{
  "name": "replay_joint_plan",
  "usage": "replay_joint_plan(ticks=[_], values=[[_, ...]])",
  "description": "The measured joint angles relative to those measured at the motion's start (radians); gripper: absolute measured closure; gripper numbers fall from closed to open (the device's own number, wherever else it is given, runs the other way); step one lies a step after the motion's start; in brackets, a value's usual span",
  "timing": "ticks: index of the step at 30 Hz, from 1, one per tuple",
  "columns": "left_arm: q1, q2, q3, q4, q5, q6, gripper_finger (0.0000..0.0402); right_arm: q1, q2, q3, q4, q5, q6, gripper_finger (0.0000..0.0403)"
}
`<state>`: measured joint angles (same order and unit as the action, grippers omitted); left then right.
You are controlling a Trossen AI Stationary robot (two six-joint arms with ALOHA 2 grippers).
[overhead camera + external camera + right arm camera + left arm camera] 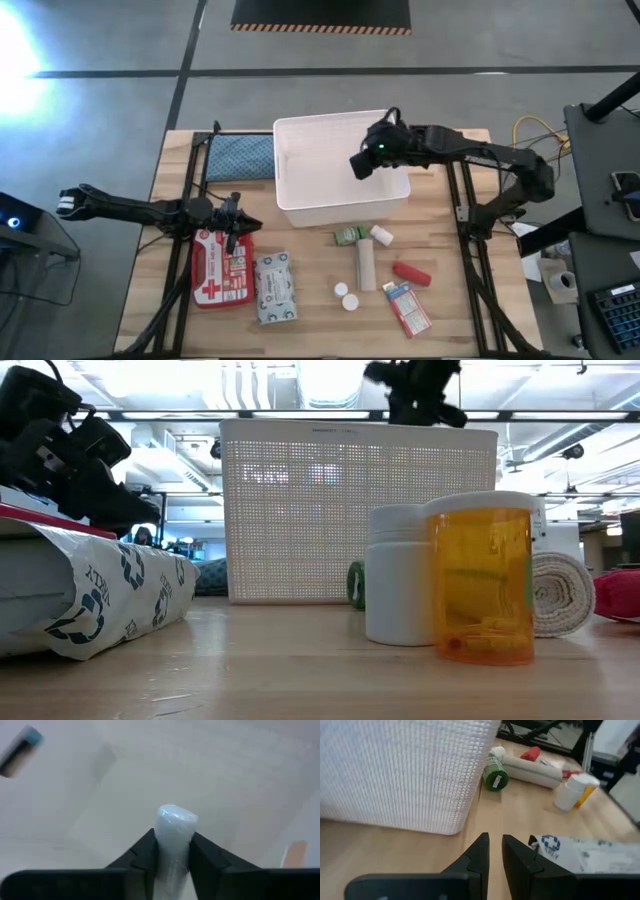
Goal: Pick & place medical supplies in basket/bin
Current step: Put the white rolled gauze into the bin, then put the red first aid kit into the bin
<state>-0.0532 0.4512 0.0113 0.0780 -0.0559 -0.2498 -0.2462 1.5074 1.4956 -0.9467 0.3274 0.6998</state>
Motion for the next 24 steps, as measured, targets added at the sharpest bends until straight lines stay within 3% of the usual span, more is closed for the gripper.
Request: replay_joint_plan(ticks=[8,15,22,24], values=[[0.0,0.0,0.0,0.0,0.0,0.013,0.0368,0.024,0.052,0.027,0.081,0.036,-0.04,0.0178],[0.0,0.0,0.003,0.001,0.0,-0.03,0.0368,0.081,0.026,0.078,0.111,0.039,-0.19,0.0108],[0.002,0.0,0.002,0.098,0.018,-0.738,0.0368,0.212,-0.043,0.101,0.112,-0.01,-0.236,0.0097],[0.0,0.0,0.002,0.098,0.014,-0.842,0.0368,0.256,-0.06,0.101,0.123,-0.011,-0.195,0.0101]])
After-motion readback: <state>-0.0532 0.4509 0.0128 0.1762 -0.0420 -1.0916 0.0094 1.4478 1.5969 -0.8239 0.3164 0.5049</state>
